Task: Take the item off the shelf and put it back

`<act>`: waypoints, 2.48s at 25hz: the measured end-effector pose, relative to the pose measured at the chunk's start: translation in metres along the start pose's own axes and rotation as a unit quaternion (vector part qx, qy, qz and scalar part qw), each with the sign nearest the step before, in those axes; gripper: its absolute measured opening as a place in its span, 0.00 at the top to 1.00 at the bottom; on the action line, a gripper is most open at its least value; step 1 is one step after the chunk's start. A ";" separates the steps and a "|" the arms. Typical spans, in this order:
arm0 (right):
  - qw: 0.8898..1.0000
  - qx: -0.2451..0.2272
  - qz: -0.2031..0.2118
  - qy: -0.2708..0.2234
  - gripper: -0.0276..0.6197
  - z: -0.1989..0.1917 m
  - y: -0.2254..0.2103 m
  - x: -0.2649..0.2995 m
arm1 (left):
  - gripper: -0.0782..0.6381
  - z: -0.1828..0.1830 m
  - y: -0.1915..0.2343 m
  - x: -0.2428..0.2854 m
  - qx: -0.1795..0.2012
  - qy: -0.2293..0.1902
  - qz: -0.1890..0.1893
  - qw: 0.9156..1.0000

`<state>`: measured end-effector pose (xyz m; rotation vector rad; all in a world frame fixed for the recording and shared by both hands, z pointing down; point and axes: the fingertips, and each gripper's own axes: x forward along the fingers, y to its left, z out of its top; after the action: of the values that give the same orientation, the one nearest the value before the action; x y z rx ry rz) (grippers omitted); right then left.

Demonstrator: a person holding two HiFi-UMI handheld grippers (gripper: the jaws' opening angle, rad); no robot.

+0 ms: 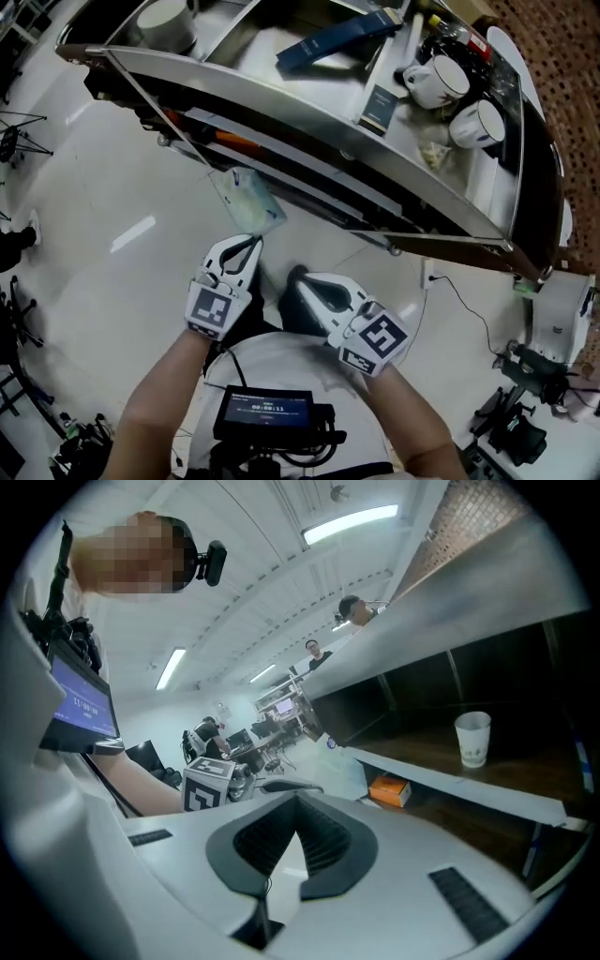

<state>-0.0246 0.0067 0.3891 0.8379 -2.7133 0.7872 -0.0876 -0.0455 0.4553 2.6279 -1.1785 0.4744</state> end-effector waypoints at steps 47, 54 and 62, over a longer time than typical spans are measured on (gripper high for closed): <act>0.988 0.070 0.003 0.137 0.95 -0.099 -0.037 0.039 | 0.88 0.033 0.111 0.208 0.133 -0.032 0.029 0.990; 0.984 0.091 0.002 0.156 0.95 -0.100 -0.036 0.032 | 0.88 0.035 0.127 0.234 0.109 -0.026 0.045 0.993; 0.987 0.082 -0.002 0.136 0.95 -0.099 -0.040 0.030 | 0.70 0.032 0.119 0.240 0.102 -0.004 0.039 0.994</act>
<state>-0.0235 0.0181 0.4994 0.7089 -2.4329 1.0512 -0.0210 -0.2972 0.5246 2.7621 -1.3035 0.6312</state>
